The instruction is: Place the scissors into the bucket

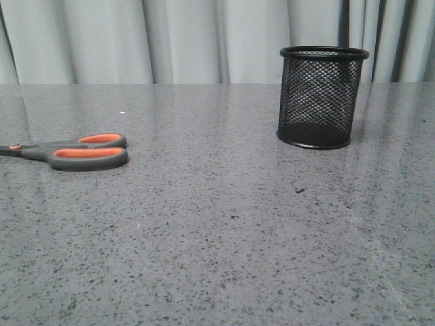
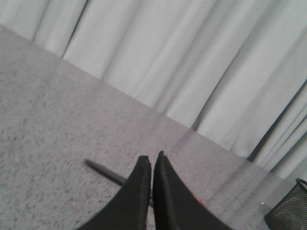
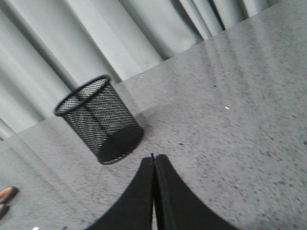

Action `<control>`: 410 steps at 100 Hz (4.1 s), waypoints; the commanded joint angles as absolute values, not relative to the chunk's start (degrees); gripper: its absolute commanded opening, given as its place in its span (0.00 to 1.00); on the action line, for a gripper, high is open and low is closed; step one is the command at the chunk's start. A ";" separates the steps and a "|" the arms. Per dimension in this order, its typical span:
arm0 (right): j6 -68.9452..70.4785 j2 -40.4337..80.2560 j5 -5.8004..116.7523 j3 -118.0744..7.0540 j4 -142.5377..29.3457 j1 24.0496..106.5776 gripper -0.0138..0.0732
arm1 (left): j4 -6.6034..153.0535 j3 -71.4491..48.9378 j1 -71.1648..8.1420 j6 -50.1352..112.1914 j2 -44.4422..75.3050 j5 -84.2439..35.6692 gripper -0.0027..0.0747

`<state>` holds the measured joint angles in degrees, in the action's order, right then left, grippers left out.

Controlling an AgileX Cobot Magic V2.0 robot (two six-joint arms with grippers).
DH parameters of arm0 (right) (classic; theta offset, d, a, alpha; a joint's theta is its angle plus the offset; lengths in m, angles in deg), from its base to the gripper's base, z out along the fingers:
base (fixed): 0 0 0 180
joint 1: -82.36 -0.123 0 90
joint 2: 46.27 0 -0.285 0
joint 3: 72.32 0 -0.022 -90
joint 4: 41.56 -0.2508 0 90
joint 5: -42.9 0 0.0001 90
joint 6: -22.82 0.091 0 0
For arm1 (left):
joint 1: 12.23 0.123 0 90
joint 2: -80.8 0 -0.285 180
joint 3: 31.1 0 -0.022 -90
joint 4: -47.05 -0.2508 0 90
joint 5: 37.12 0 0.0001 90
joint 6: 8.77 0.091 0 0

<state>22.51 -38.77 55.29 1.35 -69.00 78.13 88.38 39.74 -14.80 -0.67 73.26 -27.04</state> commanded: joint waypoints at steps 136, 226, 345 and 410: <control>14.52 -0.61 84.42 -36.06 -62.09 78.47 0.59 | 78.86 -11.36 -14.70 29.53 19.49 21.18 0.53; 13.37 -0.61 84.75 -36.06 -62.25 78.47 0.59 | 64.41 -33.26 -23.29 70.44 -16.65 34.60 0.53; 13.37 -0.61 85.94 -36.06 -62.25 78.47 0.59 | 61.00 -33.47 -28.00 70.44 -25.47 30.56 0.44; 8.99 -0.61 84.82 -36.06 -70.59 78.47 0.59 | 61.75 -37.90 -28.00 64.46 -13.98 35.32 0.01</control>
<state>11.84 -0.93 88.87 -34.03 -64.97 78.13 60.07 -34.49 -27.48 66.50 -19.48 32.81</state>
